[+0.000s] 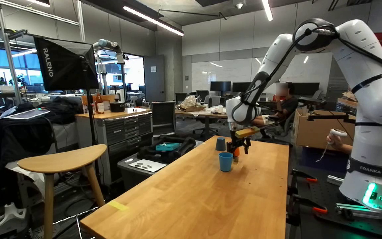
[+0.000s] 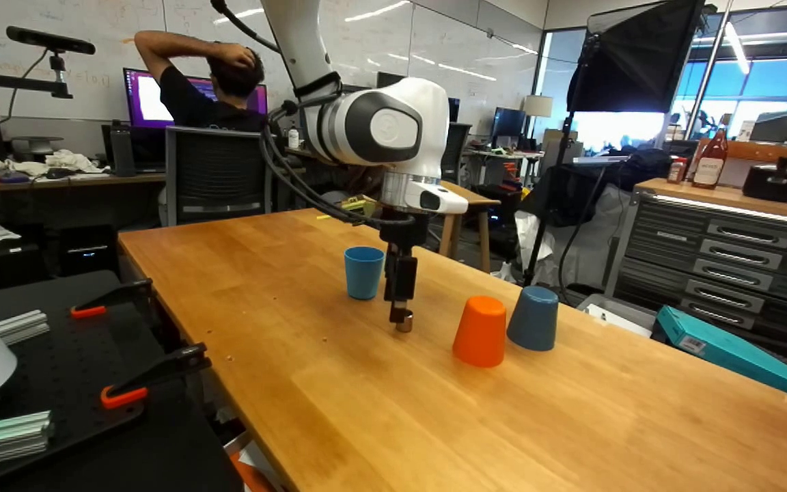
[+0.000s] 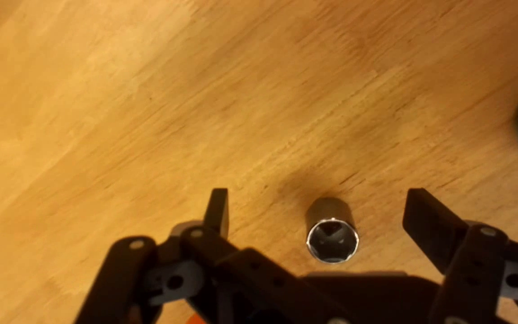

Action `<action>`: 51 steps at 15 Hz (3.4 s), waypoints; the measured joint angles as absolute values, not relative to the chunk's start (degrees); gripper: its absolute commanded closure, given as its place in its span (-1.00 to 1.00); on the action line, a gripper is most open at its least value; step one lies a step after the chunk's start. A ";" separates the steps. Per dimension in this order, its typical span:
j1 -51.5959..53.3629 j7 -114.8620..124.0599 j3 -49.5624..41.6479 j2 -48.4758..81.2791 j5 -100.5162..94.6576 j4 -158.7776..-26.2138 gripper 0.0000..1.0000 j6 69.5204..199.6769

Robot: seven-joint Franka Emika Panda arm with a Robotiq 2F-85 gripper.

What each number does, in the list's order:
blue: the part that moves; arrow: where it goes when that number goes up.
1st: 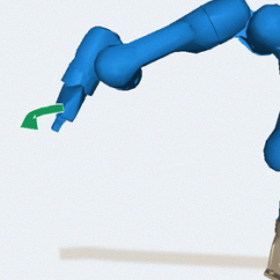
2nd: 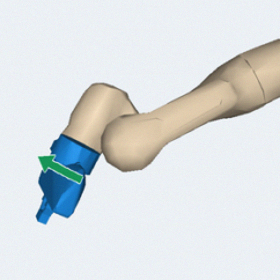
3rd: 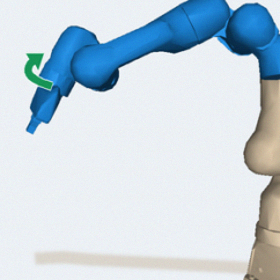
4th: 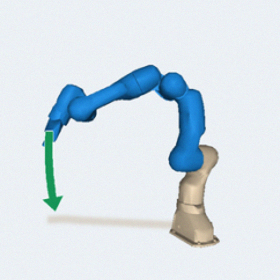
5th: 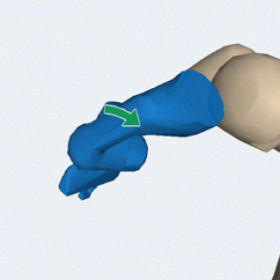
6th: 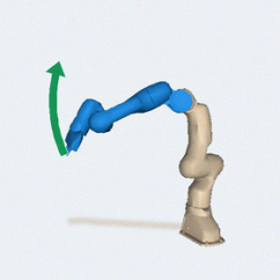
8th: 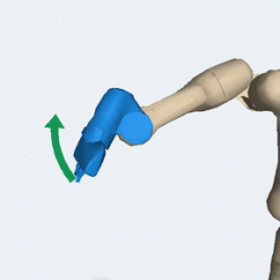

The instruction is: Put the object in the blue cup

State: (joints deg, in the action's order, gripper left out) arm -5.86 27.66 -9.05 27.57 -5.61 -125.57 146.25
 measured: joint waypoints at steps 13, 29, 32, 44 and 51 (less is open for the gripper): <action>-3.02 30.66 -11.63 31.62 -0.89 -125.54 0.30 158.05; -5.82 15.13 -7.05 16.74 11.57 -128.51 0.76 143.93; -5.80 11.86 -4.75 13.79 15.84 -129.81 0.76 141.65; -4.66 10.41 -0.90 16.73 20.60 -127.89 0.75 141.64; -5.26 10.41 -1.10 22.55 20.60 -122.99 0.40 141.64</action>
State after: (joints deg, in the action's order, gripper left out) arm -5.26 10.41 -1.10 22.55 20.60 -122.99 141.64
